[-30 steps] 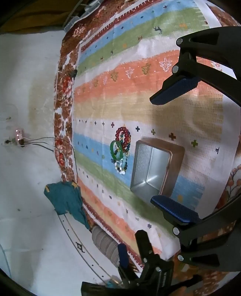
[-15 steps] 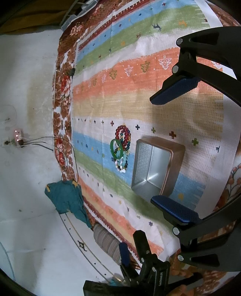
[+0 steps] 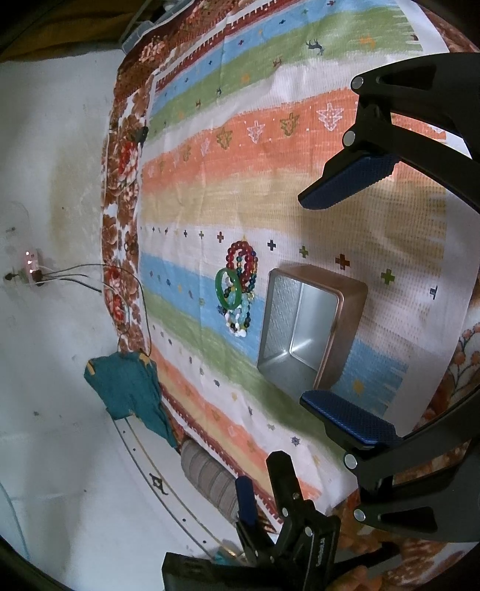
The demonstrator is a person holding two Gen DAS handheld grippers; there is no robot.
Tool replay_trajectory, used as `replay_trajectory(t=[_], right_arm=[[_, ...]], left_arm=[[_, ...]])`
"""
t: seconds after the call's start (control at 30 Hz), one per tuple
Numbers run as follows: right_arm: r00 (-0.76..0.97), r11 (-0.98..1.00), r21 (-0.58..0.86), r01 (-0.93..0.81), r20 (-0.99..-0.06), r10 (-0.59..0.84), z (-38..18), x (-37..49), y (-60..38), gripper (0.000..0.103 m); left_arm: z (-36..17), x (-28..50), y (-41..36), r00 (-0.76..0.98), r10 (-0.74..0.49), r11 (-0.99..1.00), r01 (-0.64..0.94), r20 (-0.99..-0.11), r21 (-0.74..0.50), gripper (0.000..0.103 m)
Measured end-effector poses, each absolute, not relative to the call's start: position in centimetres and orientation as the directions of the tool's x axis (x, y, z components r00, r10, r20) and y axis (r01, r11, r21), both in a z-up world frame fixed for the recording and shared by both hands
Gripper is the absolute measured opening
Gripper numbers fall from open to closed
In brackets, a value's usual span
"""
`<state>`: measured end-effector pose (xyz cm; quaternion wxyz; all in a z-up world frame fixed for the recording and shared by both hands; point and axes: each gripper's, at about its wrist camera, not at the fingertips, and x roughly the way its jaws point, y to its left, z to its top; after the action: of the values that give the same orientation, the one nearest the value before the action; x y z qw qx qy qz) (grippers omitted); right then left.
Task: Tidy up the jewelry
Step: 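Move both grippers toward the bracelet pile beside the silver tin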
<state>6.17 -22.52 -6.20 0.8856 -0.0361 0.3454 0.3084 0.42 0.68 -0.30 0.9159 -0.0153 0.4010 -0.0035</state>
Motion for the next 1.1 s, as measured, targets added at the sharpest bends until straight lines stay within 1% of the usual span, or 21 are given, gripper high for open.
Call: replay_trajectory(t=[0.3,0.53,0.83,1.1], right_arm=[[0.569,0.805,0.147,-0.575,-0.635,0.523,-6.2,6.2,-22.4,0.099],[0.562,0.804,0.148,-0.576,-0.643,0.520,-6.0,6.8,-21.9,0.099],[0.557,0.803,0.148,-0.577,-0.648,0.520,-6.0,7.1,-21.9,0.099],[0.538,0.802,0.150,-0.579,-0.668,0.514,-6.1,8.4,-21.2,0.099]], left_arm=[[-0.1,0.6,1.6,0.680,-0.027,0.996,-0.044,-0.733,-0.078,0.098],[-0.5,1.1,1.6,0.658,-0.024,0.997,-0.038,-0.753,-0.065,0.098],[-0.5,1.8,1.1,0.647,-0.012,0.999,-0.025,-0.762,-0.037,0.098],[-0.5,3.0,1.6,0.644,0.012,0.999,-0.045,-0.765,-0.022,0.098]])
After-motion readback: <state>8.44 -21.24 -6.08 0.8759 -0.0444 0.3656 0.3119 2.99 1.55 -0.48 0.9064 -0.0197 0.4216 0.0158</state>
